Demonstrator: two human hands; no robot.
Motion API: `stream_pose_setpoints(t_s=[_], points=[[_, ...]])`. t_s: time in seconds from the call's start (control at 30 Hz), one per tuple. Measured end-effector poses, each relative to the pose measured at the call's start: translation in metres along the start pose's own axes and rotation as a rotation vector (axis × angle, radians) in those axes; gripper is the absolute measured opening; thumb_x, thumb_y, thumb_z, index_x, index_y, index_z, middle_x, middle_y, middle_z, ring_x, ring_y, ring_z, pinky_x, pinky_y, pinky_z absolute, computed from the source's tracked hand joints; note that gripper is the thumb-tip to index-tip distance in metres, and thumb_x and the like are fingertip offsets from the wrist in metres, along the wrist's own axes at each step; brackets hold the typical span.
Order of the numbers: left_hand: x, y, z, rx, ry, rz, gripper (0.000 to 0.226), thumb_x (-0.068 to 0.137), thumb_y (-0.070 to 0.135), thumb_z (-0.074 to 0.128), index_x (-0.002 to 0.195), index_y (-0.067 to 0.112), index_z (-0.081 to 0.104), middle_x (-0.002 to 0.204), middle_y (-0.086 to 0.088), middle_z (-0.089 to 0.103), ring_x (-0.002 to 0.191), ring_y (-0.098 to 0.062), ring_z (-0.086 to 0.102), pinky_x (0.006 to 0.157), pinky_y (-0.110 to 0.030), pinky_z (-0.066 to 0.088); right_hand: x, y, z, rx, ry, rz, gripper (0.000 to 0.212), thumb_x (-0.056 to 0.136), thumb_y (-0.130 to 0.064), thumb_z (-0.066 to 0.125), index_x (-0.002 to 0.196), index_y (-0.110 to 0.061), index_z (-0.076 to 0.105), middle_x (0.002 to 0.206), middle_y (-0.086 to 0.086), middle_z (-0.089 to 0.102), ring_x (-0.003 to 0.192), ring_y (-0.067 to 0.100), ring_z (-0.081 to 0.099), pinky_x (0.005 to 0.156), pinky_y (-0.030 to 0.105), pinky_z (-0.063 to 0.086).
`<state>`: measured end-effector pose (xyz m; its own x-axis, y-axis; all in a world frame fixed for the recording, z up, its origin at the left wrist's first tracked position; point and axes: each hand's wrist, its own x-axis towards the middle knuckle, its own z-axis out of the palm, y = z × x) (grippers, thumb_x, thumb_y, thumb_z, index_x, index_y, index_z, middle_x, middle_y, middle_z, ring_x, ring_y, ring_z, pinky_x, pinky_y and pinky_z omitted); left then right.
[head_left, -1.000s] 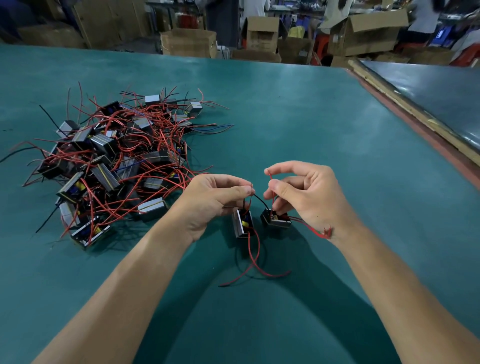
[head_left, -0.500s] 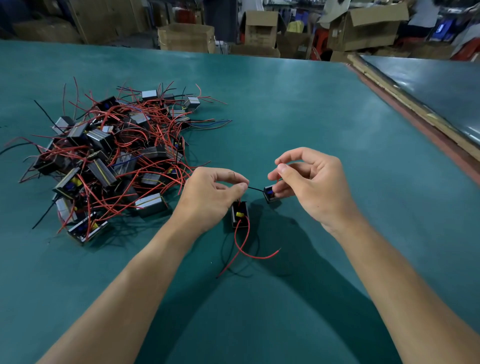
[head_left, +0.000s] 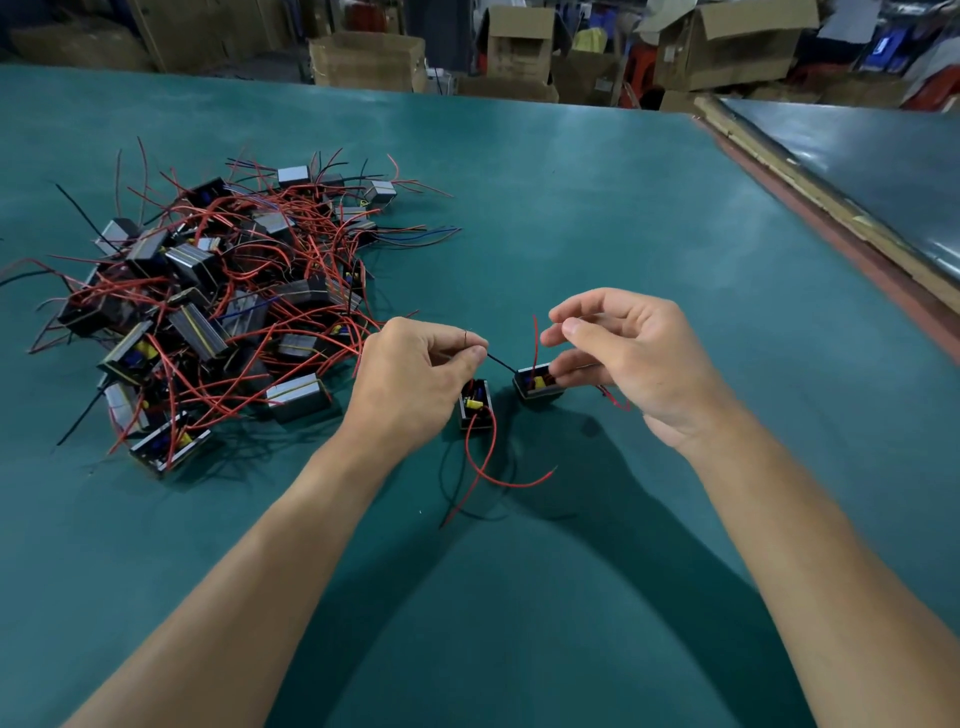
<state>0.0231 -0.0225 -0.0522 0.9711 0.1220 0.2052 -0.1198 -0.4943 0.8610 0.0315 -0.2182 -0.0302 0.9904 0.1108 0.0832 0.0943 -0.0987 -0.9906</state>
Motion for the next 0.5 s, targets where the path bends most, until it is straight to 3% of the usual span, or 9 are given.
stream_pose_setpoints(t_s=[0.1, 0.23, 0.37, 0.5], points=[[0.001, -0.001, 0.0, -0.024, -0.008, -0.02, 0.006, 0.087, 0.018, 0.073, 0.087, 0.02, 0.079, 0.074, 0.009, 0.074, 0.079, -0.009, 0.072, 0.08, -0.032, 0.058, 0.001, -0.005, -0.007, -0.065, -0.003, -0.003, 0.008, 0.089, -0.011, 0.065, 0.089, -0.016, 0.071, 0.085, 0.005, 0.076, 0.065, 0.016, 0.067, 0.078, 0.046, 0.056], [0.001, -0.002, 0.0, -0.033, -0.009, -0.029, 0.007, 0.086, 0.019, 0.073, 0.084, 0.022, 0.078, 0.073, 0.009, 0.074, 0.079, -0.01, 0.072, 0.081, -0.034, 0.058, -0.001, -0.015, -0.035, -0.211, -0.209, -0.054, 0.014, 0.074, -0.023, 0.071, 0.086, -0.019, 0.075, 0.082, 0.003, 0.07, 0.072, 0.009, 0.058, 0.066, 0.019, 0.047], [0.002, -0.002, 0.0, -0.031, -0.018, -0.034, 0.007, 0.087, 0.019, 0.073, 0.083, 0.022, 0.078, 0.073, 0.007, 0.074, 0.079, -0.013, 0.072, 0.081, -0.036, 0.058, -0.005, -0.013, -0.053, -0.271, -0.332, -0.042, 0.013, 0.074, -0.023, 0.073, 0.08, -0.011, 0.075, 0.064, -0.007, 0.063, 0.057, 0.009, 0.051, 0.054, 0.019, 0.044], [0.002, -0.002, 0.0, -0.027, -0.022, -0.034, 0.007, 0.087, 0.02, 0.072, 0.083, 0.022, 0.078, 0.072, 0.008, 0.074, 0.079, -0.012, 0.072, 0.081, -0.036, 0.058, -0.006, -0.011, -0.054, -0.253, -0.364, -0.05, 0.021, 0.072, -0.023, 0.084, 0.075, -0.005, 0.075, 0.065, 0.016, 0.066, 0.055, 0.015, 0.06, 0.056, 0.023, 0.052]])
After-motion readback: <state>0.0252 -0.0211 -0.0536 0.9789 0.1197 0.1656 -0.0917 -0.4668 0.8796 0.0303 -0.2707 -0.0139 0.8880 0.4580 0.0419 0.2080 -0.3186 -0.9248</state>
